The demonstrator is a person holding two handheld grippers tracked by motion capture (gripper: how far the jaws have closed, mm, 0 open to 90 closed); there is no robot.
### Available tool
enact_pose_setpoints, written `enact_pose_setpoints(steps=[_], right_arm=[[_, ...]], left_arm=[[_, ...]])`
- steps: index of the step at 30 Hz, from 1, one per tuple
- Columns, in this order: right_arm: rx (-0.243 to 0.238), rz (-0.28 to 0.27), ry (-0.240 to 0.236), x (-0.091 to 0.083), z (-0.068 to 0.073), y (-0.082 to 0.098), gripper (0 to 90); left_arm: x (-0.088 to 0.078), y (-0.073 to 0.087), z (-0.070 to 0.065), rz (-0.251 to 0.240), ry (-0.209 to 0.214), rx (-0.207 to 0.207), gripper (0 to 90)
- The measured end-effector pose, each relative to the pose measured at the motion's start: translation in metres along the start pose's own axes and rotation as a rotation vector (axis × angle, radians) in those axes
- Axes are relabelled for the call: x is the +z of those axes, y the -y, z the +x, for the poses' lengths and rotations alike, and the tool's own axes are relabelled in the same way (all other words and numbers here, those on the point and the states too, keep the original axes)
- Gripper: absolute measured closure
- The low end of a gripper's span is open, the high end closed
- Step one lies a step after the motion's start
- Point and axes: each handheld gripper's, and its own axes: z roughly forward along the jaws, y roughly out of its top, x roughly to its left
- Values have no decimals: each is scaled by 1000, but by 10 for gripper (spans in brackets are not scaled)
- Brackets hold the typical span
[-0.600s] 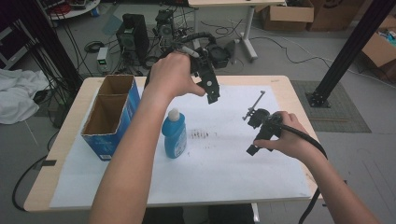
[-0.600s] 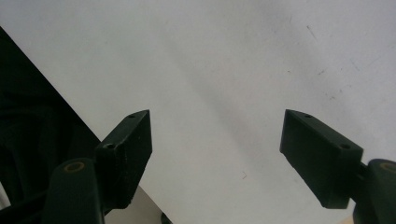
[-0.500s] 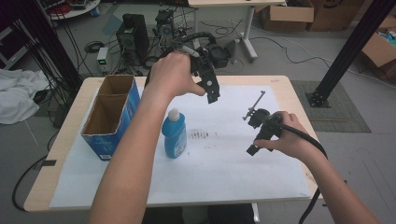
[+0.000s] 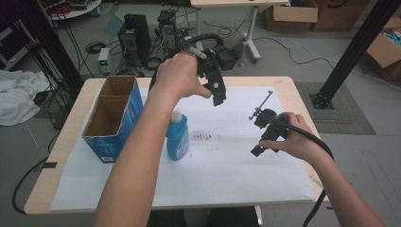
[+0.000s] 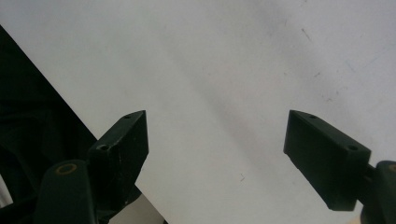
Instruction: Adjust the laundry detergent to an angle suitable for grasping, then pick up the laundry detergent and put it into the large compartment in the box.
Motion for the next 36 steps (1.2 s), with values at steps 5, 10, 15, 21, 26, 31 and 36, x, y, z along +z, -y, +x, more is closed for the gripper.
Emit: enact_pose_setpoints(steps=[5, 10, 15, 21, 26, 31, 36], right_arm=[[0, 3, 3, 0, 1, 0, 218], [3, -7, 8, -2, 2, 1, 218], [6, -5, 9, -4, 3, 1, 218], [5, -3, 7, -2, 2, 1, 218], [15, 1, 9, 1, 2, 0, 219], [2, 0, 3, 3, 1, -2, 219], [-1, 1, 4, 4, 2, -4, 220]], left_arm=[[0, 1, -1, 2, 5, -3, 32], [-2, 2, -1, 14, 1, 1, 32], [-2, 2, -2, 2, -8, -11, 32], [-1, 6, -1, 7, -3, -54, 30], [1, 14, 3, 15, -10, -106, 21], [0, 25, 8, 23, -31, -158, 19], [0, 34, 12, 29, -41, -204, 20]])
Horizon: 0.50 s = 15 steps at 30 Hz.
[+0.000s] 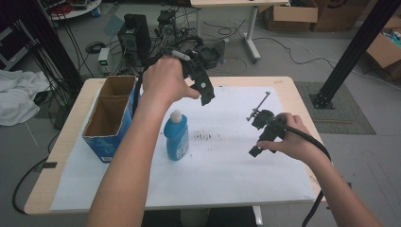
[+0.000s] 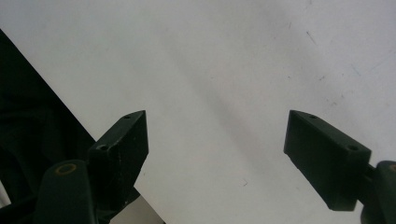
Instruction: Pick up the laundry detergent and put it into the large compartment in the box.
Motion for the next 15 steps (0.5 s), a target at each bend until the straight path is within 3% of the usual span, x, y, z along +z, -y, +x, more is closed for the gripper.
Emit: enact_pose_setpoints(steps=[15], right_arm=[[1, 2, 5, 3, 0, -2, 221]], left_arm=[[6, 23, 12, 6, -14, -178, 21]])
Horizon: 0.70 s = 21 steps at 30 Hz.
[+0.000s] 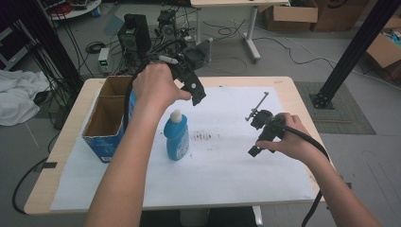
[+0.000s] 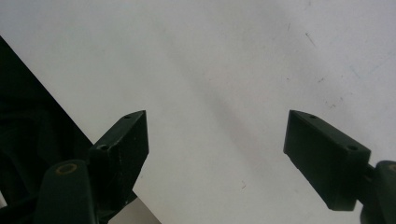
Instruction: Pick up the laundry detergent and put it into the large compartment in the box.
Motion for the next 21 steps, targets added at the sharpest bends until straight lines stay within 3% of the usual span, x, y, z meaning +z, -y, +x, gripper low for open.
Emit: enact_pose_setpoints(steps=[21], right_arm=[[-12, 0, 0, 2, 4, -1, 222]], left_arm=[[18, 15, 2, 43, 23, -99, 16]])
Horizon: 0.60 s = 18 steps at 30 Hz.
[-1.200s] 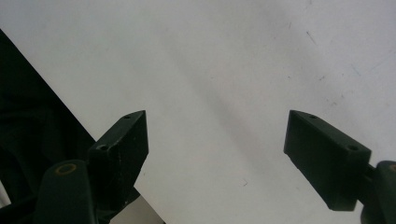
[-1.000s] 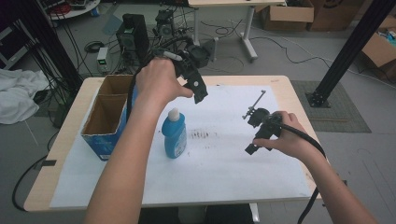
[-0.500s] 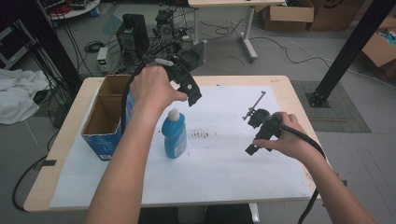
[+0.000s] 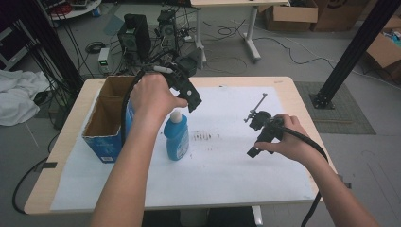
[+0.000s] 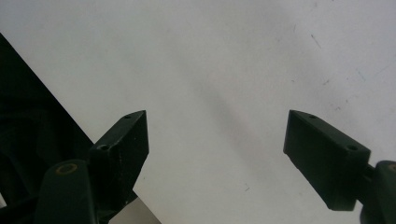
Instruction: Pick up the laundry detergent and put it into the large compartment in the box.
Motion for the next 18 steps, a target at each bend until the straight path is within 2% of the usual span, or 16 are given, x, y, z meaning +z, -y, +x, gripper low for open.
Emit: enact_pose_setpoints(steps=[5, 18], right_arm=[[-7, 0, 0, 0, 1, -1, 222], [-12, -6, -4, 4, 0, -2, 222]], left_arm=[[9, 2, -1, 9, 10, -3, 12], [38, 6, 0, 39, 22, -44, 2]])
